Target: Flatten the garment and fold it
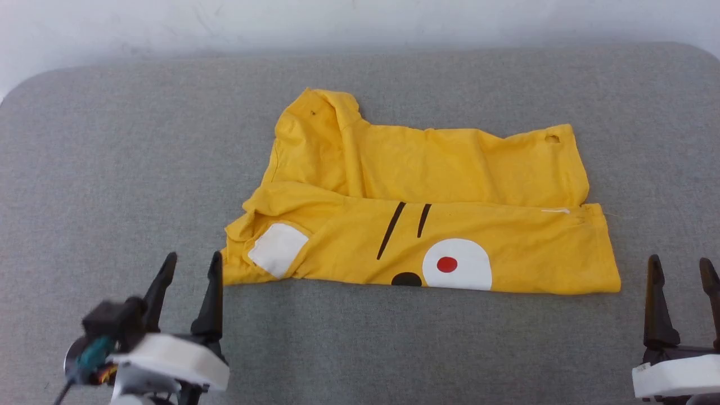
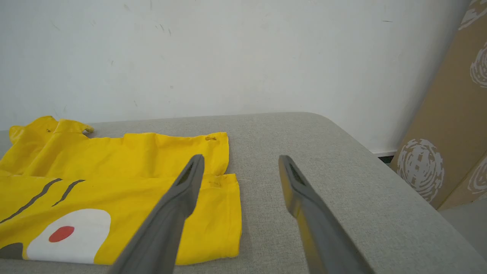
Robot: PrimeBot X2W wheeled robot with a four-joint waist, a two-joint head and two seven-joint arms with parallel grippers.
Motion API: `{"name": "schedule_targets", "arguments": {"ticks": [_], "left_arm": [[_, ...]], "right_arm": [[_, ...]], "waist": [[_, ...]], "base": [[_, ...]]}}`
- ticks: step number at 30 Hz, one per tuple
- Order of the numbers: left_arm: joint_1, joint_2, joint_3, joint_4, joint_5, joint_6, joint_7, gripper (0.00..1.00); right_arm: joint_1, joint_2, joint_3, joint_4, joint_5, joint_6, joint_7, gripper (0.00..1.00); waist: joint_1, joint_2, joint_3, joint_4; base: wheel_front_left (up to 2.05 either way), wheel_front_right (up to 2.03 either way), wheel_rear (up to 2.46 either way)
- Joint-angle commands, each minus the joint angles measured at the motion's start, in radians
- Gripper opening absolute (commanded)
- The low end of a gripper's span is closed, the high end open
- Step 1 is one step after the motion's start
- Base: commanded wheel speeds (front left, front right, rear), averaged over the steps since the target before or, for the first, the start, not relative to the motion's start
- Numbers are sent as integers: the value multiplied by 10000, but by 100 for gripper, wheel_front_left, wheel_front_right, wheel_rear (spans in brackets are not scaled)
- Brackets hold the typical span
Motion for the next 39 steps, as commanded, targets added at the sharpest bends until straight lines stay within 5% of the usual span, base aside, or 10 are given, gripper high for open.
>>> {"name": "schedule_targets", "arguments": {"ticks": [1,11,23,24,25,26,39], "left_arm": [[-384,138,-79,145,-137,-129,460,100],[-1837,947,-414,1599,-976,-264,4002,100],[-2397,1127,-359,2980,-1552,14,5820,100],[-2424,1092,-348,3045,-1652,-4,5882,84],[-2457,1071,-361,3072,-1716,-42,5874,18],[-2472,1043,-378,3103,-1789,-83,5863,0],[-2202,949,-445,2682,-2259,-329,5293,0]], "right_arm": [[-134,29,16,-43,-31,-19,-41,100],[-452,29,300,248,84,-19,-92,100],[-576,29,201,523,40,-19,-182,100],[-581,29,195,526,37,-19,-185,100],[-584,29,189,529,33,-19,-187,100],[-588,29,183,531,29,-19,-186,100],[-1174,30,309,-127,-662,-19,1225,100]], "waist": [[0,0,145,-11],[0,0,632,-389],[0,0,856,-827],[0,0,858,-844],[0,0,859,-856],[0,0,854,-862],[0,0,803,-635]], "base": [[0,0,0],[0,0,0],[0,0,0],[0,0,0],[0,0,0],[0,0,0],[0,0,0]]}}
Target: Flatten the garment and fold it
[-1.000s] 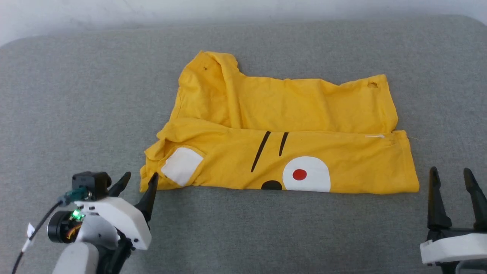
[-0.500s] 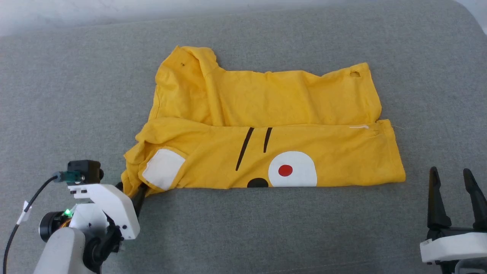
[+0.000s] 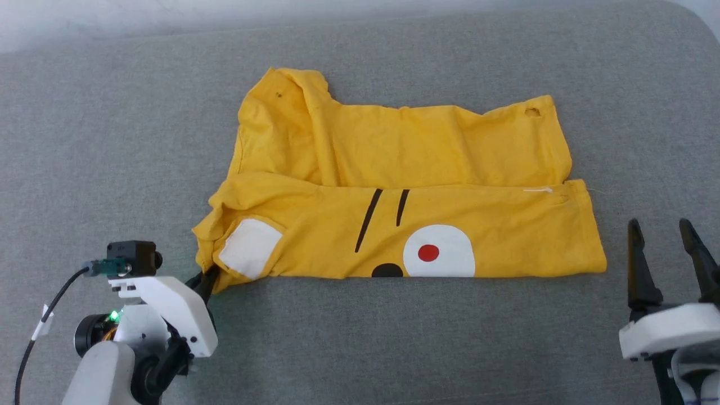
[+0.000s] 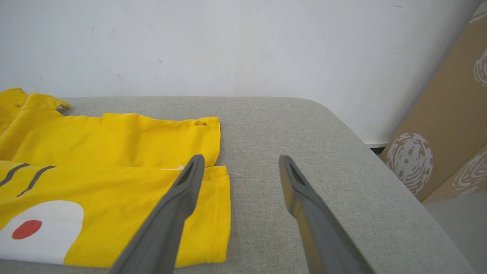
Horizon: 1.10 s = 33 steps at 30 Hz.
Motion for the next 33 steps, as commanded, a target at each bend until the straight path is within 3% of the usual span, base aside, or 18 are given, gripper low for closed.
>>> {"name": "schedule_targets", "arguments": {"ticks": [1,9,13,19,29,30,31,32,33], "left_arm": [[173,-31,-6,-86,-29,-69,-66,0],[147,68,-78,-772,-8,-63,-111,0],[56,51,-165,-960,-5,-50,-77,0],[-71,62,-255,-1079,-10,-44,-56,0],[-278,100,-342,-1080,-53,-30,-42,0],[-305,105,-346,-1080,-55,-25,-43,0],[-334,110,-353,-1080,-54,-19,-43,0],[-361,113,-362,-1078,-52,-15,-46,0],[-384,116,-371,-1073,-53,-12,-48,0]], "right_arm": [[-241,26,1,-66,116,-19,255,100],[-1288,-569,-548,421,1382,-19,4095,100],[-1523,-919,-565,744,1486,-19,5559,100],[-1738,-834,-633,1202,1715,-19,6634,100],[-1926,-540,-604,2179,1713,-19,7085,100],[-1976,-515,-634,2295,1734,-19,7089,56],[-2026,-493,-670,2405,1739,-19,7098,24],[-2068,-488,-666,2493,1719,-19,7104,0],[-2106,-486,-662,2557,1700,-19,7094,0]], "waist": [[-1,0,32,54],[-1,0,290,388],[-1,0,417,542],[-1,0,610,742],[-1,0,895,987],[-1,0,913,1002],[-1,0,927,1016],[-1,0,935,1028],[-1,0,939,1035]], "base": [[0,0,0],[0,0,0],[0,0,0],[0,0,0],[0,0,0],[0,0,0],[0,0,0],[0,0,0],[0,0,0]]}}
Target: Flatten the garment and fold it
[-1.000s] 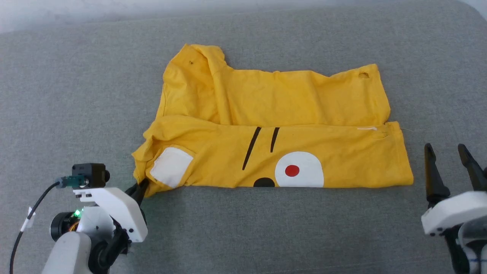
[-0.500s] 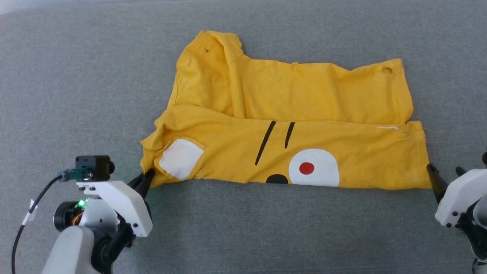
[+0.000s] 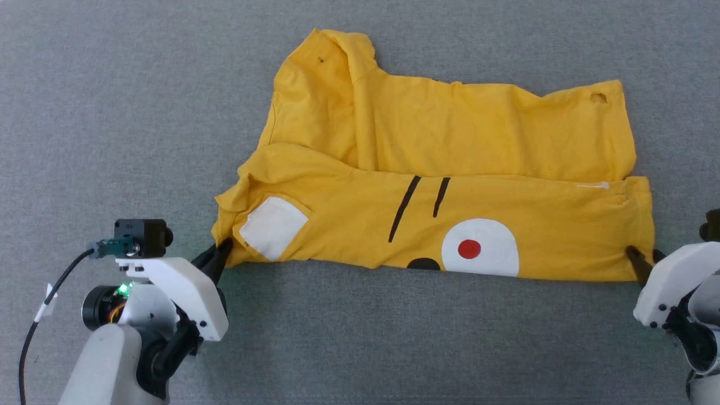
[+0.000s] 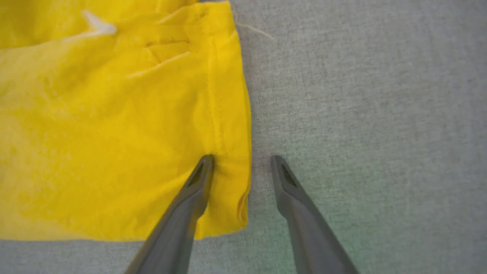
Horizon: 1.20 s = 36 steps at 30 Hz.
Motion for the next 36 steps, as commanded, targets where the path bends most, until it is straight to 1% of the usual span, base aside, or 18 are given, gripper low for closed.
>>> {"name": "schedule_targets", "arguments": {"ticks": [1,5,8,14,17,18,24,28,33,36], "left_arm": [[-190,58,1,-11,-33,-12,-9,0],[-175,33,9,-22,-173,-44,-111,0],[-86,-143,140,-83,-678,-100,-187,0],[396,-83,441,-466,-1282,-126,-49,0],[858,-4,656,-799,-1577,-28,165,0],[858,-4,656,-799,-1577,-28,165,0],[2192,119,1035,-1643,-2092,439,848,0],[3132,70,1193,-2253,-2316,785,1166,0],[3965,-97,1226,-2740,-2509,1093,1401,0],[4189,-69,1107,-2664,-2343,1171,1438,0]], "right_arm": [[-8,155,65,361,-45,-9,80,0],[-145,188,33,382,17,-9,-75,0],[-204,194,-84,253,52,-9,-232,0],[-134,196,-433,-454,314,-9,-200,0],[116,161,-627,-952,460,-9,10,0],[116,161,-627,-952,460,-9,10,0],[953,187,-1112,-1890,732,-9,494,0],[1544,302,-1457,-2307,880,-9,750,0],[2214,504,-1666,-2466,1045,-9,900,0],[2512,572,-1605,-2373,985,-9,834,0]], "waist": [[1,0,4,10],[1,0,-90,-63],[1,0,-238,-145],[1,0,-692,-279],[1,0,-1008,-317],[1,0,-1008,-317],[1,0,-1556,-408],[1,0,-1694,-438],[1,0,-1686,-395],[1,0,-1661,-350]], "base": [[0,0,0],[0,0,0],[0,0,0],[0,0,0],[0,0,0],[0,0,0],[0,0,0],[0,0,0],[0,0,0],[0,0,0]]}}
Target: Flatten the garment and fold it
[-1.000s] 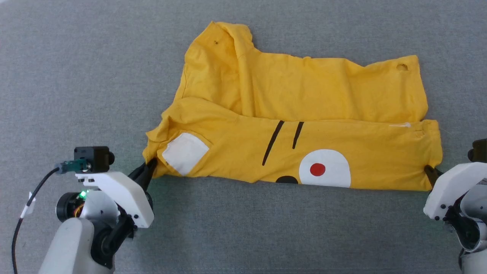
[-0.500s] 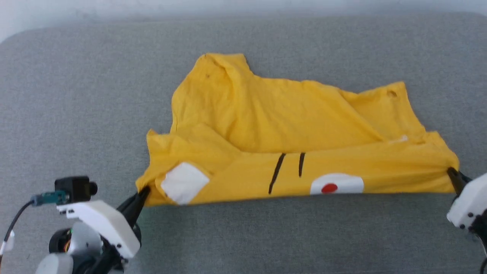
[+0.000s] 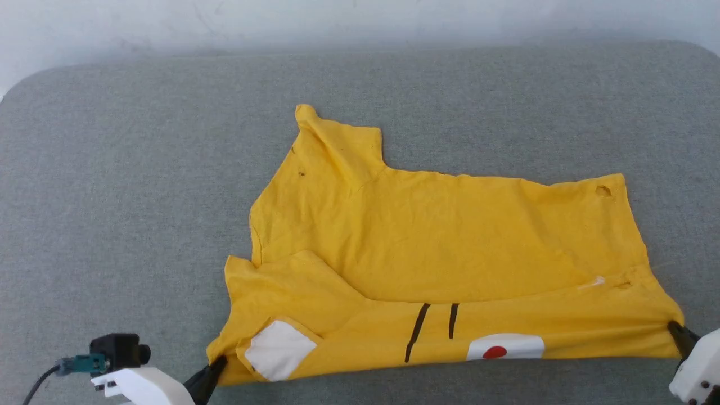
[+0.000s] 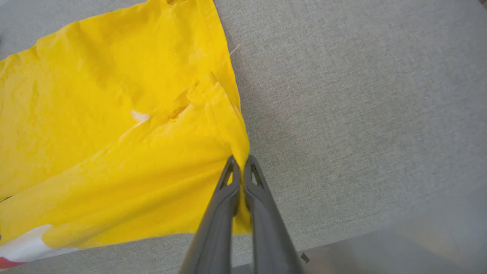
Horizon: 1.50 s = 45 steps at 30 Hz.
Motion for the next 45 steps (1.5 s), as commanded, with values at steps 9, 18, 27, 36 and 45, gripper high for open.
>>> {"name": "schedule_targets", "arguments": {"ticks": [9,18,27,36,45], "left_arm": [[-752,-391,-242,1823,459,-88,-1034,100],[-1193,-445,-139,2277,279,-355,-1460,100],[-1096,-469,446,173,1506,-363,-4293,100],[-1176,-1189,-316,-43,4012,-500,-7958,100],[-1324,-1635,-270,97,5221,-532,-8114,100]], "right_arm": [[38,49,487,1345,-177,-23,-850,100],[-271,39,553,1414,14,-23,-1017,100],[-332,23,802,-882,-354,-23,-2606,100],[16,58,1655,-1446,-2508,-23,-6571,100],[354,61,2219,-691,-2777,-23,-7961,100]], "waist": [[2,-1,-85,69],[2,-1,-150,14],[2,-1,53,24],[2,-1,76,33],[2,-1,116,-212]], "base": [[0,0,0],[0,0,0],[0,0,0],[0,0,0],[0,0,0]]}}
